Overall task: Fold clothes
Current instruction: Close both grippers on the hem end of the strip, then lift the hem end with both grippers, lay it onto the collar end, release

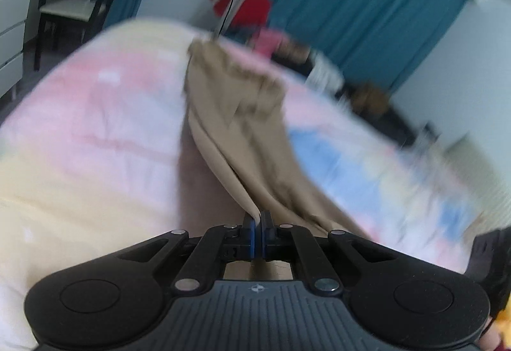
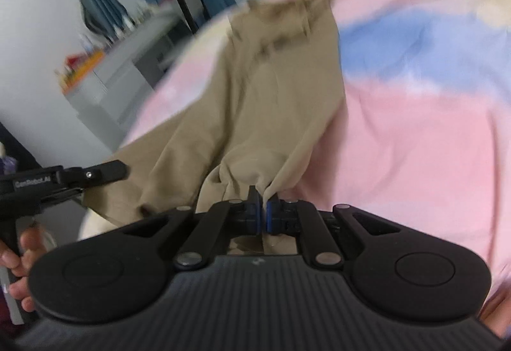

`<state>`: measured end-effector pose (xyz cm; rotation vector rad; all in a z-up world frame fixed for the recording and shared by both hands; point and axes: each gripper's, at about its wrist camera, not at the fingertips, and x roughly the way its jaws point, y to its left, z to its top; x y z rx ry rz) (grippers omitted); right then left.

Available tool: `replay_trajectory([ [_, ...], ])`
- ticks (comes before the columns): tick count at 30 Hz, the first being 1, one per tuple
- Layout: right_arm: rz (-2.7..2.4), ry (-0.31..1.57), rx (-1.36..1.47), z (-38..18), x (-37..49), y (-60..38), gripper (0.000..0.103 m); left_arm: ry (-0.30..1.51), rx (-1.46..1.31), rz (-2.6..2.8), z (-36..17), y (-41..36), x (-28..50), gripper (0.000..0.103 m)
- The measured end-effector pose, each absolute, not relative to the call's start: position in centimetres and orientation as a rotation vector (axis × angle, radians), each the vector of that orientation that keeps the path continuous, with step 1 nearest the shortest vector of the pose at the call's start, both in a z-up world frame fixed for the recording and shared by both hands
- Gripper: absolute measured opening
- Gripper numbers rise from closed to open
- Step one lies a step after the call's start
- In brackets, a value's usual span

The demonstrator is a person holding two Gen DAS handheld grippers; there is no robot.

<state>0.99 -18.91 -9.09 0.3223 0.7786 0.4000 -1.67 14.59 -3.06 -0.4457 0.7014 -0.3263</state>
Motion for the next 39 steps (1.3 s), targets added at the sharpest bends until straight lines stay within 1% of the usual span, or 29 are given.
replay_trajectory([
  [6,0.436,0.605,0.289,-1.6,-1.0,-20.2,0.007,0.578,-0.428,-0.351,3.9,14.1,-4.2,0.003],
  [10,0.453,0.542,0.288,0.8,-3.4,-22.0,0.007,0.541,-0.378,-0.382,6.5,12.3,-7.4,0.003],
  [13,0.469,0.536,0.300,0.7,-6.7,-23.3,0.007,0.540,-0.347,-0.406,7.2,11.0,-10.9,0.003],
  [17,0.484,0.536,0.316,0.3,-10.7,-24.5,0.007,0.577,-0.317,-0.416,6.5,10.0,-16.5,0.003],
  [21,0.489,0.546,0.346,-0.1,-11.1,-24.6,0.007,0.558,-0.318,-0.412,6.1,9.9,-17.4,0.003],
  [26,0.462,0.525,0.350,0.3,-7.3,-23.6,0.007,0.527,-0.280,-0.377,6.7,9.2,-13.6,0.003],
  [32,0.411,0.524,0.354,-0.5,-0.4,-22.9,0.007,0.518,-0.229,-0.343,6.5,8.3,-4.7,0.004],
  [36,0.384,0.542,0.335,-2.5,5.0,-22.1,0.007,0.529,-0.218,-0.330,4.6,7.9,1.8,0.004],
  [39,0.374,0.577,0.338,-4.8,9.1,-21.5,0.007,0.557,-0.209,-0.310,1.9,8.0,6.1,0.004],
])
